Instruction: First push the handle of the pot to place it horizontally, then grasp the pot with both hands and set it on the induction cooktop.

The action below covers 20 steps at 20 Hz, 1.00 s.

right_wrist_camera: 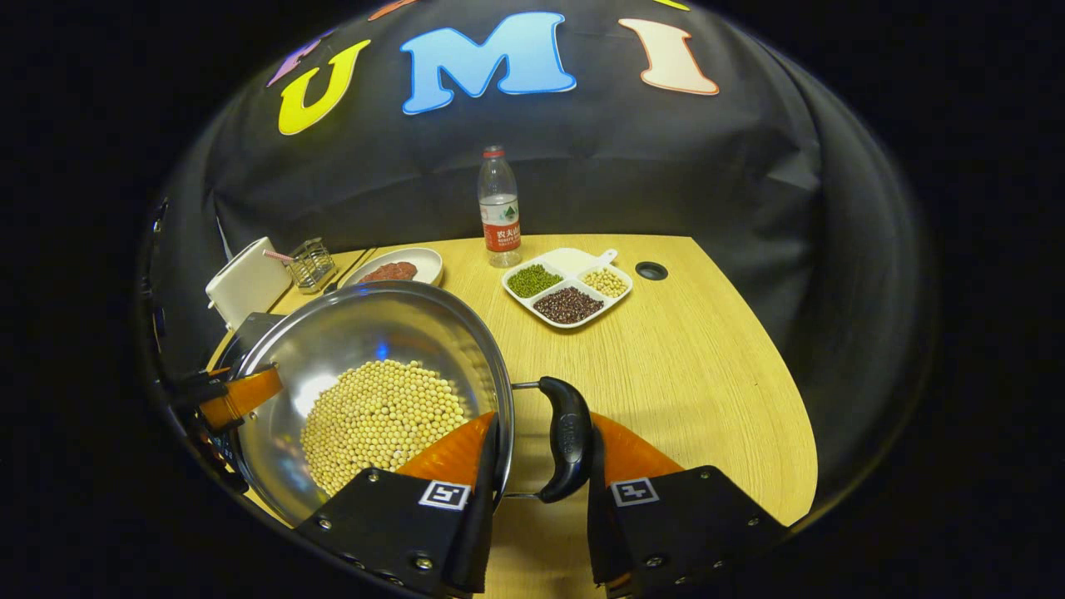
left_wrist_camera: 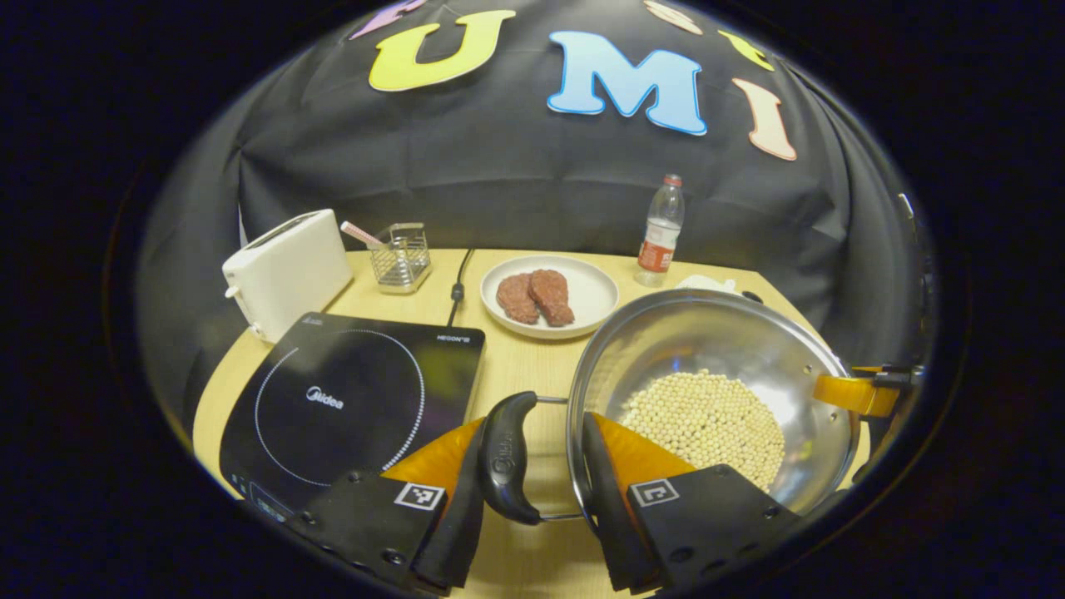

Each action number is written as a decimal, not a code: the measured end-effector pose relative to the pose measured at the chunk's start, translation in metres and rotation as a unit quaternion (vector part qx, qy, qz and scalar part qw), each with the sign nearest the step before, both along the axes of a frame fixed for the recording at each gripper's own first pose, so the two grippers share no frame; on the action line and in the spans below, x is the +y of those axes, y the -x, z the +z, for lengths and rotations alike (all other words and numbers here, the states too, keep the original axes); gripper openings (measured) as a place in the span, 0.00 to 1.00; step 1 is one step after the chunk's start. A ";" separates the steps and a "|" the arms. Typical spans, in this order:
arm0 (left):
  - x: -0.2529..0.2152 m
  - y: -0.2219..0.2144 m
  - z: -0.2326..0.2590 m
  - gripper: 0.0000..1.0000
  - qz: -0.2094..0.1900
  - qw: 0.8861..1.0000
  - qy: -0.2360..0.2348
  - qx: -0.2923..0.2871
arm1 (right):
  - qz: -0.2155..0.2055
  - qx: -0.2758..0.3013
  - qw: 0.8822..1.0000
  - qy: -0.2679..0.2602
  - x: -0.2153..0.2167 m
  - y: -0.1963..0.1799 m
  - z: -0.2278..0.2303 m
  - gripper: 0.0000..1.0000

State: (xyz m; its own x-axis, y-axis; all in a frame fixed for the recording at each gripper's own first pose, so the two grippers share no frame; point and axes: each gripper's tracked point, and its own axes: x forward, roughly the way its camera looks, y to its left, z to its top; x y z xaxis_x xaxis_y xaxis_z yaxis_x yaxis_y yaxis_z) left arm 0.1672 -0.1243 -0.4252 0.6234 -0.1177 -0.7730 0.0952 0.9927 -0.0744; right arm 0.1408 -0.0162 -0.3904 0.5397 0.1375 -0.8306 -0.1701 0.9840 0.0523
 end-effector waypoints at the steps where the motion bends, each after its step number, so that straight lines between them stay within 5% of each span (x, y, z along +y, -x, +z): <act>1: 0.003 -0.002 0.005 0.63 -0.001 1.000 0.001 -0.003 | -0.001 -0.002 1.000 0.000 0.004 0.000 0.004 0.47; 20: 0.134 -0.033 0.032 0.63 -0.024 0.999 0.021 -0.024 | -0.028 -0.019 0.999 0.009 0.128 0.019 0.044 0.47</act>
